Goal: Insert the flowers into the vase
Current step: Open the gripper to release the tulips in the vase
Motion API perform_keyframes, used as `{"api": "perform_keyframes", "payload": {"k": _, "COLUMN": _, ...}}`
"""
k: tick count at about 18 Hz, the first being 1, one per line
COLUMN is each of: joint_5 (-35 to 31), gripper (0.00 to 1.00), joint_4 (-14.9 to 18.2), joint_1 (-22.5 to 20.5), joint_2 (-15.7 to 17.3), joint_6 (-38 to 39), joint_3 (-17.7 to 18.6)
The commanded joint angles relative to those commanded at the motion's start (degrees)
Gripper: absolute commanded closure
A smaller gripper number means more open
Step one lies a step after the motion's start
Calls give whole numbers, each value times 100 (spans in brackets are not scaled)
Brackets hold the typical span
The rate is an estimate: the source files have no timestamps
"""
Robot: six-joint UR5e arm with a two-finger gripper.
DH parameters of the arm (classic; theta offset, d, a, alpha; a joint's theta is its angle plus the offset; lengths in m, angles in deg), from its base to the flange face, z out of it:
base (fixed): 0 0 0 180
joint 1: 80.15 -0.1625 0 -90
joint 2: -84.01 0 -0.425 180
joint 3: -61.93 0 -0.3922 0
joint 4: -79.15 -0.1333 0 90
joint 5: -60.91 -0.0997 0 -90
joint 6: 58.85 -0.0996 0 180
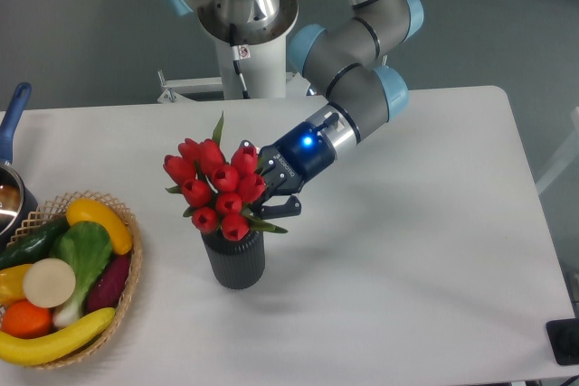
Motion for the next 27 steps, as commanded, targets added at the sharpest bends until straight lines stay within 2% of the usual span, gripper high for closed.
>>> {"api": "perform_keyframes", "payload": {"k": 5, "joint_5": -9, "gripper": 60, "joint_4": -35, "joint_1": -17, "joint_2": -88, "joint_6": -9, "joint_3": -18}}
{"api": "perform_keyframes", "payload": {"k": 8, "joint_5": -9, "gripper": 49, "joint_4": -35, "joint_1": -26, "joint_2": -150, "joint_6": -271, "joint_3": 17}}
{"api": "perform_keyframes", "payload": {"k": 9, "joint_5": -9, "gripper": 45, "joint_4": -35, "joint_1": -26, "joint_2": -150, "joint_6": -307, "joint_3": 26}}
{"api": "perform_keyframes", "payload": {"k": 11, "joint_5": -9, "gripper": 27, "joint_4": -35, "joint_1": -35, "joint_2": -167, "joint_6": -377, "joint_3": 26}}
{"api": "perform_keyframes", "payload": {"k": 13, "joint_5": -9, "gripper": 24, "joint_4": -44, "joint_1": -61, "joint_2": -167, "joint_6": -431, "joint_3": 35}}
{"api": "perform_keyframes", "payload": {"k": 16, "joint_5": -44, "gripper": 7, "joint_4": -44, "joint_1": -62, "joint_2": -158, "joint_6": -457, "joint_3": 35}}
{"api": "perform_keyframes", "payload": {"k": 19, "joint_5": -254, "gripper": 0, "joint_4": -44, "joint_1": -97, "joint_2": -150, "joint_6": -457, "joint_3": 44}}
{"api": "perform_keyframes", "payload": {"k": 24, "joint_5": -527, "gripper": 0, "joint_4": -35, "joint_1": -158, "joint_2": -71, "joint_6": -457, "joint_3": 61}}
{"api": "perform_keyframes", "payload": {"k": 27, "joint_5": -1113, "gripper": 0, "joint_4": -18, "joint_1": -263, "joint_2": 297, "joint_6": -387, "joint_3": 123}}
